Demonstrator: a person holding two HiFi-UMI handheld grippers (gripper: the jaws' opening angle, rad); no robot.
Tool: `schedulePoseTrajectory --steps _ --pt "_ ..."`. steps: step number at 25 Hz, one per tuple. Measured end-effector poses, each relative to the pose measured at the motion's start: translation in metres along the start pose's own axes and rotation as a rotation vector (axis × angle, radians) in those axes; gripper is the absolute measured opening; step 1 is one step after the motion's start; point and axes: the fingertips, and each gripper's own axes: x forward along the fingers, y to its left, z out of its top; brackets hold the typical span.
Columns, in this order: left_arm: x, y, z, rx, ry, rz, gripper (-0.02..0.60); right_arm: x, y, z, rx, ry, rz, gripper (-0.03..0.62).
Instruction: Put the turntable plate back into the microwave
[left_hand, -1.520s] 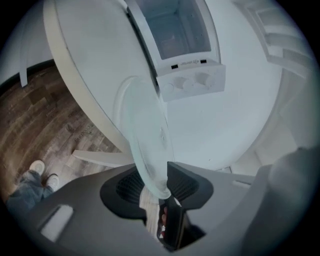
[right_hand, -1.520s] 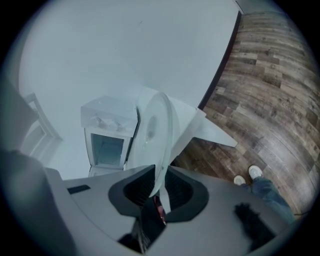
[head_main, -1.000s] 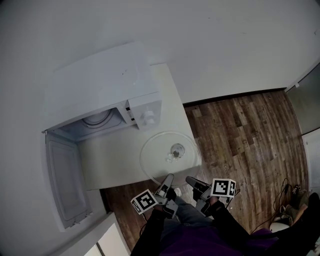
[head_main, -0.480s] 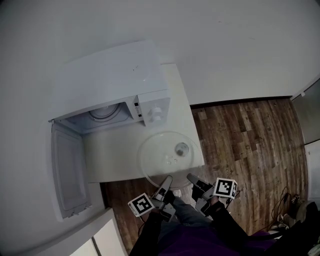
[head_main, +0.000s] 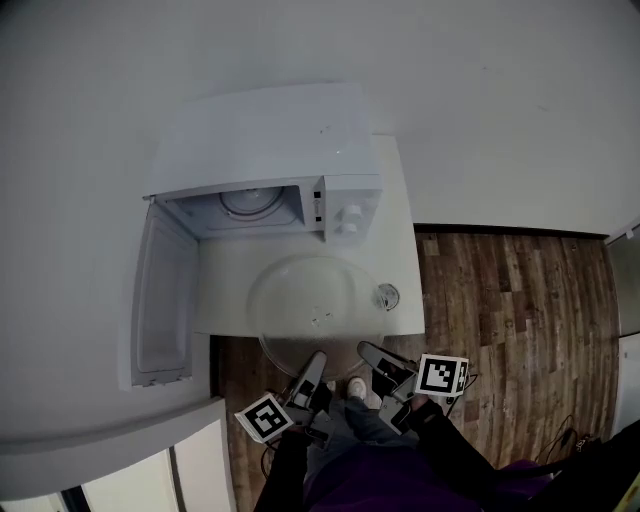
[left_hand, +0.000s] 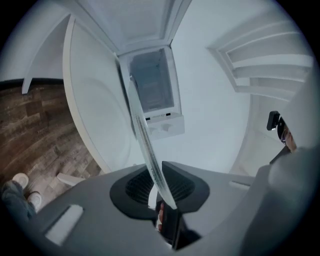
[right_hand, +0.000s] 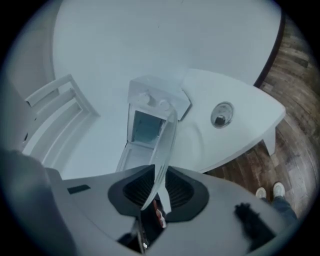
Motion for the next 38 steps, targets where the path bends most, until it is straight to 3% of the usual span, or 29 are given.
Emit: schedulePoseTrajectory --steps 4,8,11,18,26,38 --pt "-0.015 -0.011 0.023 0.025 -0.096 0.016 0.064 0.021 0.029 0.003 -0.042 0.034 0.082 0.069" --pt "-0.020 -0.018 0.053 0.040 -0.192 -0.022 0.065 0.048 0.052 0.012 -0.146 0.049 0.153 0.071" --pt "-0.019 -0.018 0.075 0.057 -0.229 -0.021 0.061 0.069 0.054 0.013 -0.106 0.059 0.162 0.071" --pt "-0.011 -0.018 0.116 0.060 -0.232 -0.033 0.054 0.105 0.061 0.022 -0.134 0.057 0.134 0.075" --pt "0.008 0.002 0.165 0.046 -0.180 -0.035 0.057 0.152 0.063 0.041 -0.153 -0.006 0.087 0.081" --pt "0.026 0.018 0.203 0.008 -0.147 -0.062 0.061 0.187 0.066 0.061 -0.166 -0.089 0.045 0.081"
